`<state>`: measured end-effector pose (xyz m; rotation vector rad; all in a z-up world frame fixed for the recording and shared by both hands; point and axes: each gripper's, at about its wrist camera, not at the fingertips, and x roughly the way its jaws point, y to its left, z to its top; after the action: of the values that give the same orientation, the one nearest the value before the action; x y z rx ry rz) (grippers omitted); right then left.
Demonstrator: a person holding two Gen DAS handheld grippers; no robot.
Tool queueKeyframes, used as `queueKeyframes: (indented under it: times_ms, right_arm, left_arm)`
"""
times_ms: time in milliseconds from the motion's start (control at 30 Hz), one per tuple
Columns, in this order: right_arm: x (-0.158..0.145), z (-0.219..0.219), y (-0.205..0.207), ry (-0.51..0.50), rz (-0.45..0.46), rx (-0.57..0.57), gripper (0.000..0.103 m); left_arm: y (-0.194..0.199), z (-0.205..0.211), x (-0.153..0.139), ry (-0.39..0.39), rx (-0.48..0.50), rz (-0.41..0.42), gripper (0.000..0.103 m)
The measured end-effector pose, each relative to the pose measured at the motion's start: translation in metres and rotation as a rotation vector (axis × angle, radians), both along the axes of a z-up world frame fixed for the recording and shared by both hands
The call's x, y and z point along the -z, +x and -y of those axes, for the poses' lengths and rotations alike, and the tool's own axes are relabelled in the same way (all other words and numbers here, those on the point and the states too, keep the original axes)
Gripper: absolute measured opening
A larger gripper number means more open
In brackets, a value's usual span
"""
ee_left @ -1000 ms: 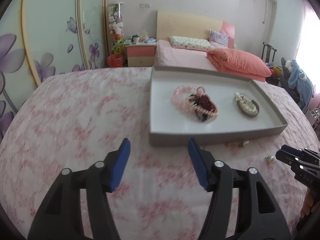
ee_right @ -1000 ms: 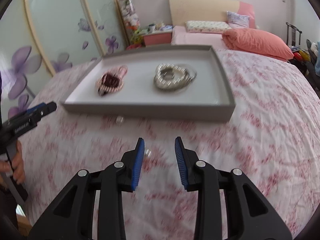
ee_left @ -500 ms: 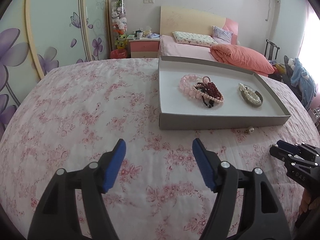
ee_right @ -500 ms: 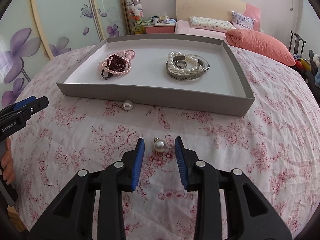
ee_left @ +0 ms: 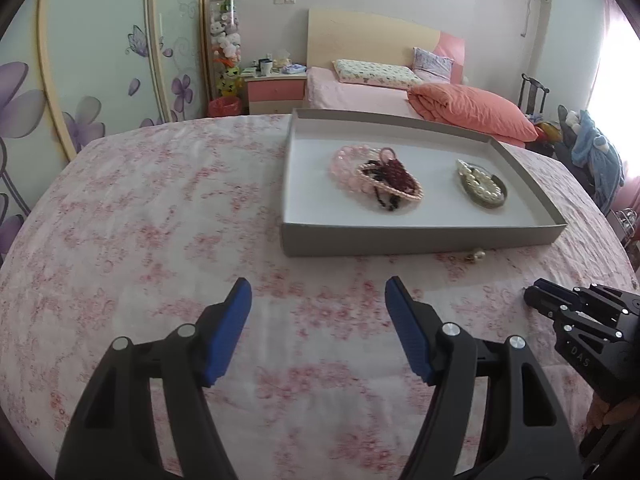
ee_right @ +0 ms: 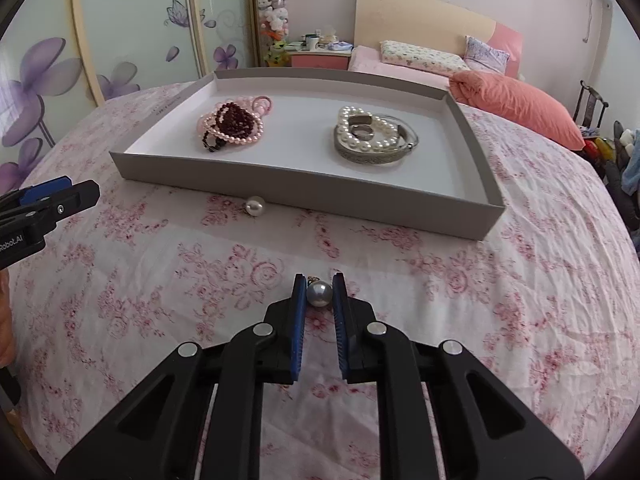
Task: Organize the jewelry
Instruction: 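Grasp a silver-ball pearl earring with the right tool while the left tool grasps another pearl earring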
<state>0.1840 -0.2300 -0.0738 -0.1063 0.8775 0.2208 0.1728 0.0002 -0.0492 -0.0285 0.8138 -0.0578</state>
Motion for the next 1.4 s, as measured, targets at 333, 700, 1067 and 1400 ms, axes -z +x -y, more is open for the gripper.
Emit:
queueKeyframes:
  times_ms: [333, 700, 1067, 1400]
  right_arm:
    - [0.002, 0.045, 0.006, 0.021, -0.007, 0.16, 0.014]
    - [0.003, 0.05, 0.006, 0.055, -0.014, 0.157, 0.014]
    - [0.003, 0.054, 0.007, 0.084, -0.019, 0.152, 0.015]
    - [0.003, 0.053, 0.007, 0.084, -0.019, 0.152, 0.015]
  left_arm:
    - [0.008, 0.06, 0.005, -0.025, 0.108, -0.036, 0.073]
    - [0.035, 0.126, 0.027, 0.002, 0.071, -0.098, 0.067]
    - [0.05, 0.144, 0.033, 0.037, -0.032, -0.092, 0.043]
    - [0.051, 0.143, 0.032, 0.052, -0.039, -0.081, 0.018]
